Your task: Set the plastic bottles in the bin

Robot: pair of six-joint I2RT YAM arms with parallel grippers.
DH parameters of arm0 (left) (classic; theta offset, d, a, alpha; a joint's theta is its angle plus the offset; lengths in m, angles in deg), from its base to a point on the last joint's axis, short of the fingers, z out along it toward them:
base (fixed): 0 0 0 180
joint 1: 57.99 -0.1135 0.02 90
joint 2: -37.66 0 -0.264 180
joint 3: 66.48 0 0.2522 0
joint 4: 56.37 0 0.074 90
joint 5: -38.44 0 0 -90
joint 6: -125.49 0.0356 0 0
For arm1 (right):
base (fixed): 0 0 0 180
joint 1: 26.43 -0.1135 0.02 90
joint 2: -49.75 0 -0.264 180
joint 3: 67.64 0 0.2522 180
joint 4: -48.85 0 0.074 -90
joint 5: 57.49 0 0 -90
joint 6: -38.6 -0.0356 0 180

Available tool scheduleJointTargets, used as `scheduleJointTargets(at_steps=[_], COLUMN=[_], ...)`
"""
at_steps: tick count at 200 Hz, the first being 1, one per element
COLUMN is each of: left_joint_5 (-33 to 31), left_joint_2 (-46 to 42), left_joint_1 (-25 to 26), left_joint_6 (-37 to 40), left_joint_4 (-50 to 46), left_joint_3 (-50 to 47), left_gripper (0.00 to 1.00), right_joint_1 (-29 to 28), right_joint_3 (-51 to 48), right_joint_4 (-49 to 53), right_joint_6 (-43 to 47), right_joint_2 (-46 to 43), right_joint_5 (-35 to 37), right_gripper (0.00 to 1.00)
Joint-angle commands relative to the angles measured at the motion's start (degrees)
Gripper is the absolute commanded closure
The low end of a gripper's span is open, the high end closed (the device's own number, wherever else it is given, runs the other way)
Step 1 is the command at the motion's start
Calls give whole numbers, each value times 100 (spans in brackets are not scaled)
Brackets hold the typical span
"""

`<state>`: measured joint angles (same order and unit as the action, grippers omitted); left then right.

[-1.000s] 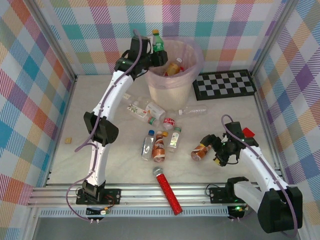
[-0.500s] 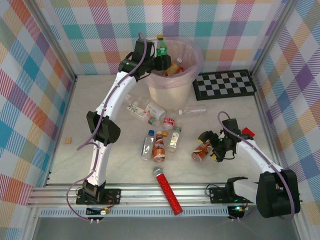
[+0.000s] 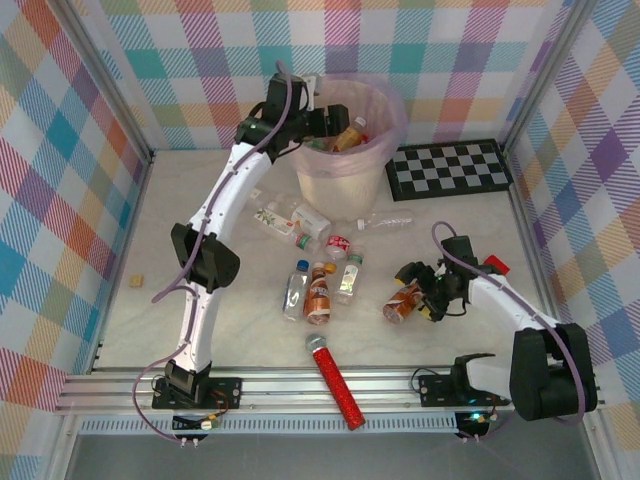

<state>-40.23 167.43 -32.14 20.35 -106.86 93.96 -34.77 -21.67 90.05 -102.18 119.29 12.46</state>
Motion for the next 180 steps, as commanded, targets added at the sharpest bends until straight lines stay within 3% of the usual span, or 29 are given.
scheduleJointTargets(at_steps=[1, 37, 64, 86, 114, 144, 156, 180], left_joint_5=[-112, -658, -776, -573, -364, -505, -560, -373], left_joint_2=[-831, -1724, -3189, -4383, -5617, -6375, -6550, -6738], left_joint_1=[42, 39, -89, -363, -552, -607, -648, -708], left_joint_6=[177, 658, 692, 294, -124, -269, -329, -615], left_joint_4=[35, -793, -317, 217, 531, 403, 398, 636], left_joint_3=[51, -300, -2615, -4465, -6160, -7450, -7885, -8639], left_gripper=[13, 9, 7, 7, 7, 6, 6, 5], right_joint_1=[-41, -74, -80, -80, -80, -80, -80, -283], right_joint_3=[14, 97, 216, 423, 764, 1223, 1347, 1451], right_joint_4=[-79, -121, -42, 163, 563, 1004, 1153, 1134], right_joint_6=[-57, -76, 4, 103, 217, 383, 420, 308], right_joint_2=[107, 342, 420, 425, 326, 266, 299, 511], right_joint_5=[51, 94, 142, 197, 372, 494, 487, 520], right_gripper=[9, 15, 23, 28, 34, 43, 42, 29])
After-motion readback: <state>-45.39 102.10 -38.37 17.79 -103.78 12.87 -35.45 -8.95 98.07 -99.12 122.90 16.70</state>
